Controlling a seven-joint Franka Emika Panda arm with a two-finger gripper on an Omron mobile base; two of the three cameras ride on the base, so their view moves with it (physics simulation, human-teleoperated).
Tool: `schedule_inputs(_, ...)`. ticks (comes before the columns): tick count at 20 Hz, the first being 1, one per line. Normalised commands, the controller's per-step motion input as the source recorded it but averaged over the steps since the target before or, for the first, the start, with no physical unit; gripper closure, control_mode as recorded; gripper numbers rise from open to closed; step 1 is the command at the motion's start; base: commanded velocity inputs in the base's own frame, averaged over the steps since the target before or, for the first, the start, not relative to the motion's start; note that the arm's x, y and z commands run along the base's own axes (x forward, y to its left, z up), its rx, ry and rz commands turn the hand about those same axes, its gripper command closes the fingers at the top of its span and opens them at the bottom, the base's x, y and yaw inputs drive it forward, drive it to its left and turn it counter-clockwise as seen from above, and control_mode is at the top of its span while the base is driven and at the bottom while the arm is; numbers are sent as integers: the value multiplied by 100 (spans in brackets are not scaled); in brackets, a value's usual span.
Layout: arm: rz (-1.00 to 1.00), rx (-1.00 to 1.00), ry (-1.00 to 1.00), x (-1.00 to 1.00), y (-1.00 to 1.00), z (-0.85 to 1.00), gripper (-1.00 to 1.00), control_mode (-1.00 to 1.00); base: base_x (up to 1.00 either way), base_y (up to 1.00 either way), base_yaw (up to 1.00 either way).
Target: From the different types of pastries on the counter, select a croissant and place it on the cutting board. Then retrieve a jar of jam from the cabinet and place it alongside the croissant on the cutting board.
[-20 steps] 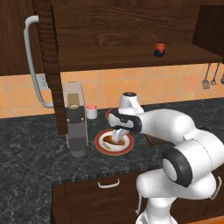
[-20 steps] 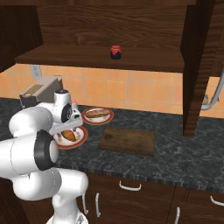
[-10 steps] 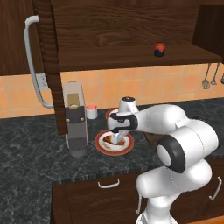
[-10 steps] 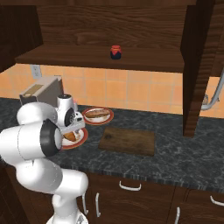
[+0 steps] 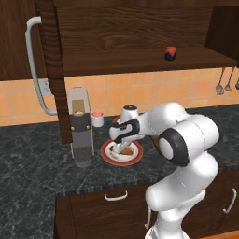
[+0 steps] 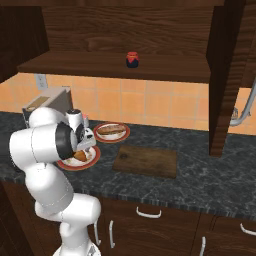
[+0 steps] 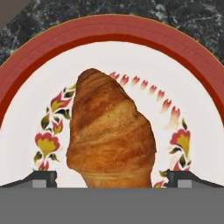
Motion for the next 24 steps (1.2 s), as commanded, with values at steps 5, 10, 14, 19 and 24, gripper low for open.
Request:
schedule_inputs(5,0,0,0,17,6,-19,-100,-100,0,0,0)
schedule_inputs(10,0,-1,1,4,5,-27,100,-100,0,0,0)
schedule_inputs(14,-1,0,1,5,-3,0,100,-100,0,0,0)
schedule_inputs(19,-9,0,0,0,-62,75,100,-100,0,0,0)
schedule_inputs(24,-12,0,2,0,-84,12,100,-100,0,0,0)
